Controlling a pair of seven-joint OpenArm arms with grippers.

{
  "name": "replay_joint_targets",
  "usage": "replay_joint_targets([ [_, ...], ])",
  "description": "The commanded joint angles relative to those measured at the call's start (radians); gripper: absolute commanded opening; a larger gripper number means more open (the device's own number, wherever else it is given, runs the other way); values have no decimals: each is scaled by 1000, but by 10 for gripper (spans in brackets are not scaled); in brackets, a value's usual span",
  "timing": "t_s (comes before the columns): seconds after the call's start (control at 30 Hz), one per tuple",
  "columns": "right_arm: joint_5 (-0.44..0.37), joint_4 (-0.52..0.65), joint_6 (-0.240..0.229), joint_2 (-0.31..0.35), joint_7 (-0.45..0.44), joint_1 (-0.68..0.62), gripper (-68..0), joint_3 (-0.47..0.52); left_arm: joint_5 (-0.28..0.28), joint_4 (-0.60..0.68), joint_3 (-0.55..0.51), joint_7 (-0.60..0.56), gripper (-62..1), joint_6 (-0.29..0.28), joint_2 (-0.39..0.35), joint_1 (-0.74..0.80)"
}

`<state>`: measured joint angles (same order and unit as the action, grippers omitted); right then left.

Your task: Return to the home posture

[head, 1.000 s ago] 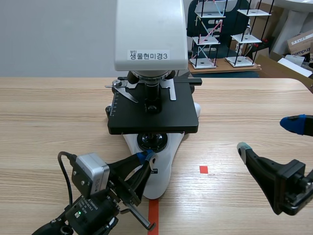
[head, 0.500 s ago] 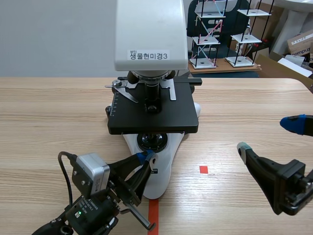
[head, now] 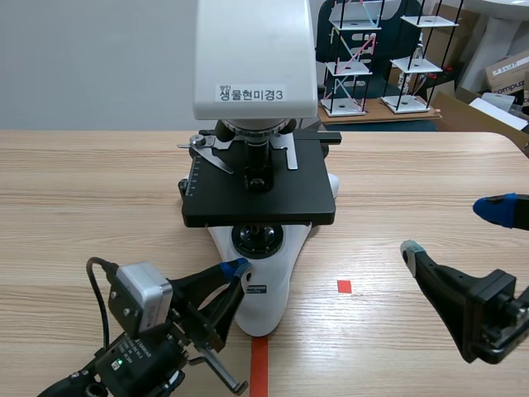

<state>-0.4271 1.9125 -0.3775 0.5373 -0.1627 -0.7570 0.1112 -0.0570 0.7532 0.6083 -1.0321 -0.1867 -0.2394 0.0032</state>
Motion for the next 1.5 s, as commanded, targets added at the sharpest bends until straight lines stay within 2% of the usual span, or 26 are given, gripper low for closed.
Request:
replay_joint_targets([
  [0.0,-3,11,3,0,-15,6,-102,7,-6,53,-4,-8,-568,-21,-27,23],
  [0.13,-3,11,3,0,-15,6,-102,7,-13,151,-18,40,-568,-76,-98,72],
  [0.23,-3,11,3,0,-15,6,-102,7,-23,241,-47,98,-568,-79,-157,130],
  [0.5,-3,11,3,0,-15,6,-102,7,-146,552,-180,436,-568,-190,-330,318],
  [0.63,-3,11,3,0,-15,6,-102,7,-193,719,-280,517,-568,-195,-415,442],
  [0.83,-3,11,3,0,-15,6,-102,7,-198,936,-451,698,-564,-200,-471,607],
  [0.9,-3,11,3,0,-15,6,-102,7,-198,983,-505,717,-522,-201,-480,658],
  [1.03,-3,11,3,0,-15,6,-102,7,-198,1055,-626,708,-356,-201,-479,760],
  [1.13,-3,11,3,0,-15,6,-102,7,-199,1102,-700,707,-272,-201,-479,828],
  [1.33,-3,11,3,0,-15,6,-102,7,-275,1157,-830,609,-103,-201,-473,953],
  [1.47,-3,11,3,0,-15,6,-102,7,-276,1178,-880,603,-11,-201,-470,991],
])
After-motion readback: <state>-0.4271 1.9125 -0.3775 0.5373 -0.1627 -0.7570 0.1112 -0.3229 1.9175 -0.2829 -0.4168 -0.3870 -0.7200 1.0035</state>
